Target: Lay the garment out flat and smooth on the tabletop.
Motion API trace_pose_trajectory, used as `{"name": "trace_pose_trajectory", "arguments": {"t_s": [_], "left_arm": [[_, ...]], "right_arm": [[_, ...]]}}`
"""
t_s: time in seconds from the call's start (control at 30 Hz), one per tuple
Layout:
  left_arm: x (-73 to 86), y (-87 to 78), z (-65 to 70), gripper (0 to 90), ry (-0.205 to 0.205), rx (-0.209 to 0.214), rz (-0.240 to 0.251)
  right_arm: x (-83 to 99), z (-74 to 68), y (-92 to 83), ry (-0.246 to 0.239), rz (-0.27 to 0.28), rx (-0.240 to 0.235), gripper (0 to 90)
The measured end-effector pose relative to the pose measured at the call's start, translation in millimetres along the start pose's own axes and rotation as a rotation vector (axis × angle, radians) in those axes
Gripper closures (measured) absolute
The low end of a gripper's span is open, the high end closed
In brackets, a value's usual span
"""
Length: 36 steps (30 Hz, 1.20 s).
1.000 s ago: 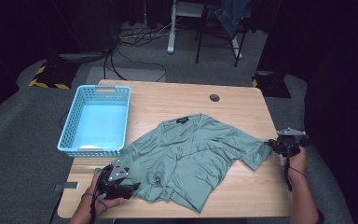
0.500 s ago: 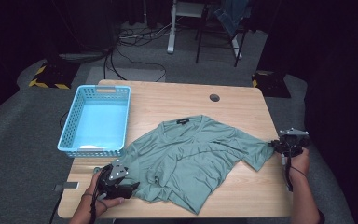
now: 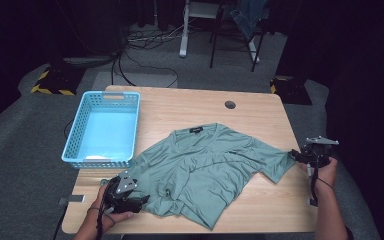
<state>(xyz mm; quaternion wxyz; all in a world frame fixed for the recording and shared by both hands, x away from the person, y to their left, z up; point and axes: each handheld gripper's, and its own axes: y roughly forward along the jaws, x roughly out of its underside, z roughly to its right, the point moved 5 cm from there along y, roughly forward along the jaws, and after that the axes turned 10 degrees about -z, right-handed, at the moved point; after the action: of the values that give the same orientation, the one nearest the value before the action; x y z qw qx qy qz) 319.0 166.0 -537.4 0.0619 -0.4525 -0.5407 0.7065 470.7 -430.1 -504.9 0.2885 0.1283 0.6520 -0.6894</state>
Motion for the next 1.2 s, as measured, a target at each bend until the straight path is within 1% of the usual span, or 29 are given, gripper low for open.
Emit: {"name": "trace_pose_trajectory", "arguments": {"t_s": [0.1, 0.17, 0.3, 0.43, 0.5, 0.63, 0.7, 0.77, 0.83, 0.87, 0.9, 0.93, 0.97, 1.03, 1.07, 1.13, 1.2], "left_arm": [[-0.1, 0.0, 0.0, 27.6, 0.0, -0.001, -0.001], [-0.2, 0.0, 0.0, 27.6, 0.0, 0.0, -0.001], [-0.4, -0.1, 0.0, 27.6, 0.002, -0.002, -0.004], [-1.1, -0.3, 0.2, 27.3, -0.001, -0.006, -0.014], [-1.2, -0.6, 0.3, 26.9, -0.006, -0.011, -0.02], [-1.3, -0.7, 0.9, 26.2, -0.013, -0.013, -0.025], [-1.7, -0.9, 1.1, 25.4, -0.017, -0.02, -0.03], [-2.0, -1.6, 1.6, 22.9, -0.013, -0.027, -0.035], [-2.5, -2.1, 2.7, 22.7, -0.004, -0.04, -0.034], [-2.9, -3.0, 3.6, 23.0, 0.006, -0.044, -0.032], [-3.7, -3.9, 4.9, 23.7, 0.009, -0.043, -0.025], [-4.9, -4.9, 6.4, 23.6, 0.008, -0.033, -0.017], [-6.0, -5.1, 8.5, 23.6, 0.006, -0.023, -0.011], [-7.1, -3.7, 12.2, 23.8, 0.012, -0.018, -0.017], [-7.8, -2.5, 14.3, 24.0, 0.012, -0.015, -0.015], [-9.3, -0.4, 18.7, 24.3, 0.018, -0.011, -0.021], [-11.9, 2.0, 23.0, 24.5, 0.018, -0.002, -0.017]], "right_arm": [[0.9, -1.8, -2.8, -0.02, -0.009, -0.012, 50.6], [-0.4, -4.2, -5.2, -0.02, 0.004, -0.03, 47.8], [-6.0, -11.5, -11.4, -0.017, 0.045, -0.048, 38.7], [-11.8, -22.1, -15.1, -0.033, 0.073, -0.076, 31.8], [-14.7, -28.5, -16.6, -0.041, 0.093, -0.102, 28.4], [-18.9, -42.5, -18.5, -0.079, 0.113, -0.141, 24.7], [-20.5, -49.6, -19.5, -0.096, 0.119, -0.158, 24.1], [-21.9, -56.5, -20.7, -0.108, 0.122, -0.173, 22.9], [-23.6, -64.9, -23.1, -0.136, 0.13, -0.198, 22.1], [-24.9, -70.4, -24.8, -0.157, 0.135, -0.199, 21.7], [-25.7, -74.1, -25.9, -0.175, 0.14, -0.196, 21.4], [-26.6, -79.8, -27.2, -0.197, 0.143, -0.203, 21.1], [-27.4, -88.1, -28.5, -0.221, 0.147, -0.216, 20.7], [-27.7, -105.7, -29.8, -0.28, 0.149, -0.239, 20.5], [-27.1, -116.9, -29.4, -0.314, 0.151, -0.256, 20.5], [-25.3, -135.7, -25.6, -0.362, 0.146, -0.284, 20.5], [-22.6, -154.7, -19.2, -0.399, 0.13, -0.323, 20.7]]}}
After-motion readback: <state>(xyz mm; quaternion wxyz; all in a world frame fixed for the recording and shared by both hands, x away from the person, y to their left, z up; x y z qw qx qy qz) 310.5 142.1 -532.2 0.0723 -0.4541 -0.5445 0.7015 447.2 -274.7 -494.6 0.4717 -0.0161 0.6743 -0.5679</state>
